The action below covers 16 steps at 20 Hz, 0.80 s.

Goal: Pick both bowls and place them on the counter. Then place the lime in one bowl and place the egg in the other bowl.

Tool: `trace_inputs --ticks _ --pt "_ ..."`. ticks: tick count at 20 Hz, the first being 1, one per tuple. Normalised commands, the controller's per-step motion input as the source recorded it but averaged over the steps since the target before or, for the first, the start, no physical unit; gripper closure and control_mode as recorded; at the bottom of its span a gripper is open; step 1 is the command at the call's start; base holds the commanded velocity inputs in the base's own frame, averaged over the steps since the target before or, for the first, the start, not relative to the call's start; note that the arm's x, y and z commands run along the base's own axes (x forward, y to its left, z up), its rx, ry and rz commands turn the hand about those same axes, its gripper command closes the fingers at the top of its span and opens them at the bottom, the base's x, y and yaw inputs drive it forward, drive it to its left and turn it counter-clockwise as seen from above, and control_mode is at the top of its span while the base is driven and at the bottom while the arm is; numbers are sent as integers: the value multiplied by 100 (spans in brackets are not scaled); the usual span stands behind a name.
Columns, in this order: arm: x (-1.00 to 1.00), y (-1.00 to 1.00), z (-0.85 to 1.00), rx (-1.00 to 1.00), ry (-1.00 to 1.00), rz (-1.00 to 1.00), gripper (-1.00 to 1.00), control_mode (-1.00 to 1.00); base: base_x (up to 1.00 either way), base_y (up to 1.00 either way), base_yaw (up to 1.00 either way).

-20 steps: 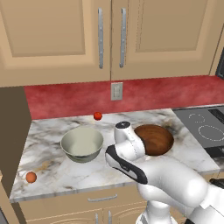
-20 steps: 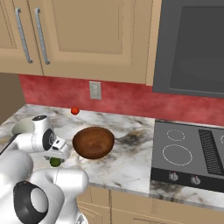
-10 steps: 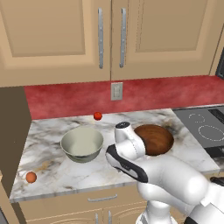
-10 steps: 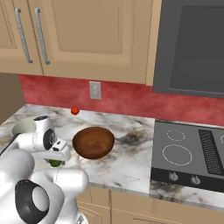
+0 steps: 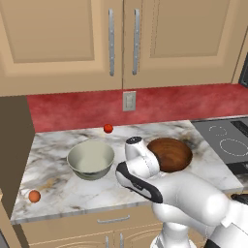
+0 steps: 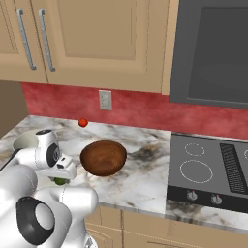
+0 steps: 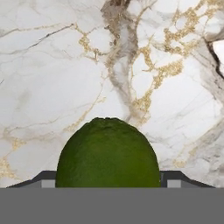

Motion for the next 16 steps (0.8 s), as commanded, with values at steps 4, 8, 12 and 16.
trace_inputs --ticks 4,8,12,16 --pt "-6 -7 -26 2 0 0 100 -100 0 0 0" --pt "-5 0 -22 0 2 0 100 -100 0 0 0" --pt "-8 -5 18 -1 -12 0 100 -100 0 0 0" --pt "-4 -18 65 -2 -20 0 100 -100 0 0 0"
